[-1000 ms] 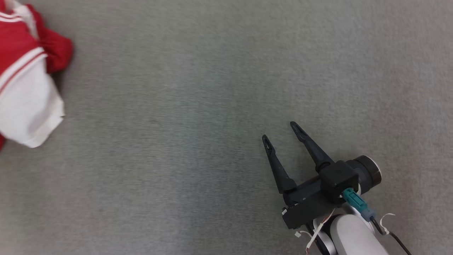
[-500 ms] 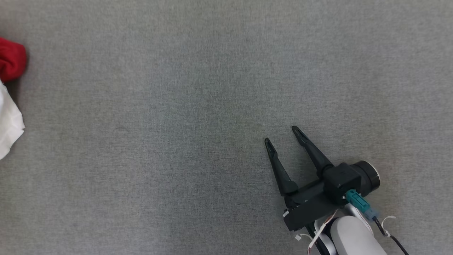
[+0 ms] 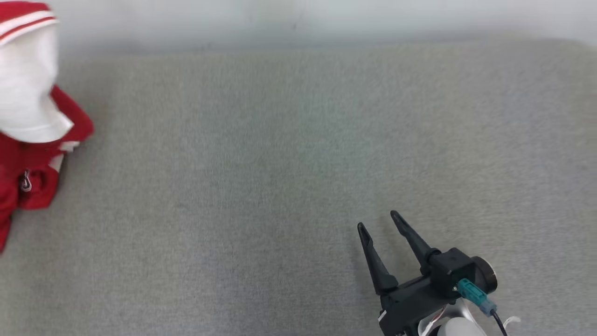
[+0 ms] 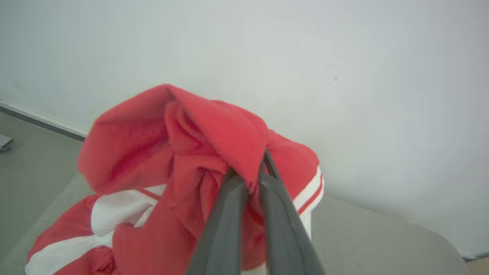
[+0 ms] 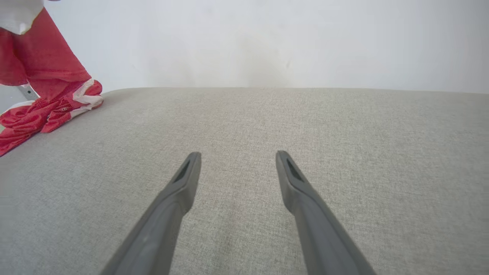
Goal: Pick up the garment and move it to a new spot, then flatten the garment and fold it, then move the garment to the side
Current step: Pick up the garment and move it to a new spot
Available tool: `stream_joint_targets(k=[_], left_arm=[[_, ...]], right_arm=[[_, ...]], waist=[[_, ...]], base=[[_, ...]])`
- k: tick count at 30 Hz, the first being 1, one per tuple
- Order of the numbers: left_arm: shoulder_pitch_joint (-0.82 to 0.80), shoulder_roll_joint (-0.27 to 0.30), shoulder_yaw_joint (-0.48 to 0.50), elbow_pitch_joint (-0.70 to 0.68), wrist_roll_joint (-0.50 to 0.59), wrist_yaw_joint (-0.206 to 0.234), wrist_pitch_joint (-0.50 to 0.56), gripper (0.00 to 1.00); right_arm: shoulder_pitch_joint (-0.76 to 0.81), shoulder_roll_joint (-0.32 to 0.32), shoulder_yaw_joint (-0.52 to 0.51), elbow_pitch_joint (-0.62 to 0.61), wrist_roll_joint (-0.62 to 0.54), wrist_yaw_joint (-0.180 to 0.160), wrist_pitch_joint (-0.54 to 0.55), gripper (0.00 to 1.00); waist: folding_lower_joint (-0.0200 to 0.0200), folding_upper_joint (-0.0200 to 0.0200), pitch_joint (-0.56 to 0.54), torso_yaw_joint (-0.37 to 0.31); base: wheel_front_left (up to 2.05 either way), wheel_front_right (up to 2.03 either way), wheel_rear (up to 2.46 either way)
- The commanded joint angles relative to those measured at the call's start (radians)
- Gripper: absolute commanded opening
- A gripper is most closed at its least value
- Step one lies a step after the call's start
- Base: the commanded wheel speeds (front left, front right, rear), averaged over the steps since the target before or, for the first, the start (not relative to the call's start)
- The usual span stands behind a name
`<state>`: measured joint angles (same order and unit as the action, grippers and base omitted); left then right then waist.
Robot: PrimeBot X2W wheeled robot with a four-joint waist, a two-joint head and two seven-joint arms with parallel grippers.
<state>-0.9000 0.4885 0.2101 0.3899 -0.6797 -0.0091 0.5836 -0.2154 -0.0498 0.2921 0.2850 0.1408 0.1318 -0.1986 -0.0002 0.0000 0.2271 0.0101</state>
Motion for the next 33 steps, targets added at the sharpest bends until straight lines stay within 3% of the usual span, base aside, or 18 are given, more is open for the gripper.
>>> stream_joint_targets(k=[1, 10, 12, 19, 27, 28, 29, 30, 33], left_arm=[[-0.015, -0.038, -0.013, -0.023, -0.014, 0.005, 0.005, 0.0], [-0.016, -0.21, -0.107, -0.147, -0.063, 0.019, 0.045, 0.0], [0.021, -0.269, -0.14, -0.173, -0.075, 0.013, 0.032, 0.0], [0.188, -0.329, -0.272, -0.169, 0.035, -0.018, -0.045, 0.0], [0.335, -0.379, -0.34, 0.003, 0.107, -0.024, -0.2, 0.0], [0.345, -0.384, -0.345, 0.031, 0.112, -0.025, -0.225, 0.07], [0.355, -0.389, -0.351, 0.056, 0.116, -0.027, -0.25, 0.36], [0.364, -0.392, -0.36, 0.084, 0.124, -0.028, -0.275, 1.0], [0.378, -0.403, -0.384, 0.154, 0.154, -0.034, -0.358, 1.0]], right_arm=[[0.02, -0.001, 0.008, 0.006, 0.015, -0.002, -0.005, 1.0], [0.038, -0.002, 0.026, 0.015, 0.037, -0.002, 0.01, 1.0], [0.042, -0.001, 0.016, 0.013, 0.032, -0.002, 0.015, 1.0], [0.042, -0.001, 0.0, 0.003, 0.019, -0.002, 0.029, 1.0], [0.052, -0.001, -0.009, -0.01, 0.002, -0.002, 0.042, 1.0], [0.054, -0.001, -0.01, -0.009, 0.001, -0.002, 0.045, 1.0], [0.055, -0.001, -0.011, -0.01, -0.001, -0.002, 0.046, 1.0], [0.057, -0.001, -0.013, -0.01, -0.003, -0.002, 0.046, 1.0], [0.066, -0.001, -0.027, -0.012, -0.011, -0.002, 0.052, 1.0]], waist=[[0.0002, 0.0, -0.154, -0.087], [0.0002, 0.0, -0.219, -0.219], [0.0002, 0.0, -0.22, -0.264], [0.0002, 0.0, -0.203, -0.359], [0.0002, 0.0, -0.173, -0.403], [0.0002, 0.0, -0.173, -0.402], [0.0002, 0.0, -0.174, -0.401], [0.0002, 0.0, -0.176, -0.4], [0.0002, 0.0, -0.185, -0.384]], base=[[0.0, 0.0, 0.0], [0.0, 0.0, 0.0], [0.0, 0.0, 0.0], [0.0, 0.0, 0.0], [0.0, 0.0, 0.0], [0.0, 0.0, 0.0], [0.0, 0.0, 0.0], [0.0, 0.0, 0.0], [0.0, 0.0, 0.0]])
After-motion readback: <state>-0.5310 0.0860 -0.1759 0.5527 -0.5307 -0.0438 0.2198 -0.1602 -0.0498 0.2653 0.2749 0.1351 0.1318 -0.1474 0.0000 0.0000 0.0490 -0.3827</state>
